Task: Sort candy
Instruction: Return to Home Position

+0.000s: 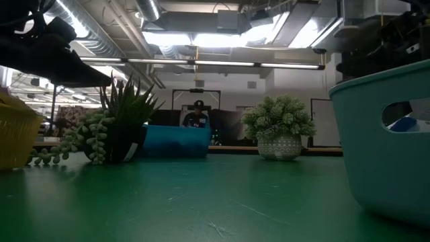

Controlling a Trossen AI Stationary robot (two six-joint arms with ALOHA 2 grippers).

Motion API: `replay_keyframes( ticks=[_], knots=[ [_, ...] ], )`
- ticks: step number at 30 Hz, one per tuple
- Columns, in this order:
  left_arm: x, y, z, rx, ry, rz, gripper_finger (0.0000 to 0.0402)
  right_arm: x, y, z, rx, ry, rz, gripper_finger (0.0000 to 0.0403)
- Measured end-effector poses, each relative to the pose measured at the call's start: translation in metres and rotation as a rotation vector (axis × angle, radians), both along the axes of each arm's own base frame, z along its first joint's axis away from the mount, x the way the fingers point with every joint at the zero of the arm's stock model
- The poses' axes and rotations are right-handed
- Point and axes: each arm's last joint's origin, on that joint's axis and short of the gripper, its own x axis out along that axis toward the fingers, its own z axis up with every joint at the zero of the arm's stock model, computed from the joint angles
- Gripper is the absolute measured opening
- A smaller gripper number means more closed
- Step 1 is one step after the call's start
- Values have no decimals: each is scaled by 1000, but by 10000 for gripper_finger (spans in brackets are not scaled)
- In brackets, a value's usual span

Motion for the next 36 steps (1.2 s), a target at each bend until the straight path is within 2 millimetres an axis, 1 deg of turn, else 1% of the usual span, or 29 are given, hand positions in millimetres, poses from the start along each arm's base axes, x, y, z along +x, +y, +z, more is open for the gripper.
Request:
replay_keyframes(
  ticks=[16, 23, 36],
  knots=[
    [0, 0, 0, 0, 0, 0, 179, 0, 0, 0, 0, 4, 0, 7],
    [-5, 1, 6, -8, -83, 3, 179, 0, 0, 0, 1, 4, 0, 7],
    [-4, 0, 6, -10, -86, -11, 179, 0, 0, 0, 1, 4, 0, 7]
  ],
)
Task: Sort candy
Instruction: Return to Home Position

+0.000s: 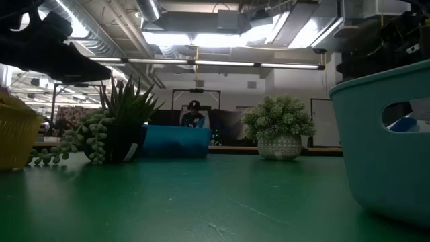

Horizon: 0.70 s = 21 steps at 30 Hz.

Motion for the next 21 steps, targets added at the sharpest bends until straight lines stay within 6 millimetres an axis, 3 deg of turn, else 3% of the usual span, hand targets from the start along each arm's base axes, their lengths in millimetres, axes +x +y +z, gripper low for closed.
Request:
replay_keyframes(
  ticks=[10, 16, 21],
  knots=[
    [0, -3, 0, -68, -31, -32, 179, 0, 0, 0, 0, 0, 0, 7],
    [2, -5, 0, -80, -32, -136, 179, 0, 0, 0, 0, 0, 0, 7],
    [6, -7, 1, 32, -74, -282, 179, 0, 0, 0, 0, 0, 0, 7]
  ],
)
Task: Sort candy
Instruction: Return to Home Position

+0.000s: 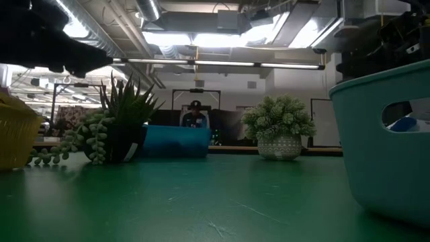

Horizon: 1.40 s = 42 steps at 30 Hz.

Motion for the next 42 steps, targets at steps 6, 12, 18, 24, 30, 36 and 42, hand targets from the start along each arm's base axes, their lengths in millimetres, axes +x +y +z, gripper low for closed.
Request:
replay_keyframes(
  ticks=[6, 12, 18, 24, 30, 36, 42],
  knots=[
    [3, -2, -3, 113, -54, -80, 179, 0, 0, 0, 0, 0, 0, 7],
    [3, -2, -3, 103, -56, -81, 179, 0, 0, 0, 0, 0, 0, 7],
    [3, -2, -3, 109, -55, -80, 179, 0, 0, 0, 0, 0, 0, 7],
    [3, -2, -3, 109, -55, -79, 179, 0, 0, 0, 0, 0, 0, 7],
    [3, -2, -3, 109, -55, -78, 179, 0, 0, 0, 0, 0, 0, 7],
    [3, -1, -3, 109, -55, -78, 179, 0, 0, 0, 0, 0, 0, 7],
    [3, -1, -3, 109, -56, -78, 179, 0, 0, 0, 0, 0, 0, 7]
  ],
)
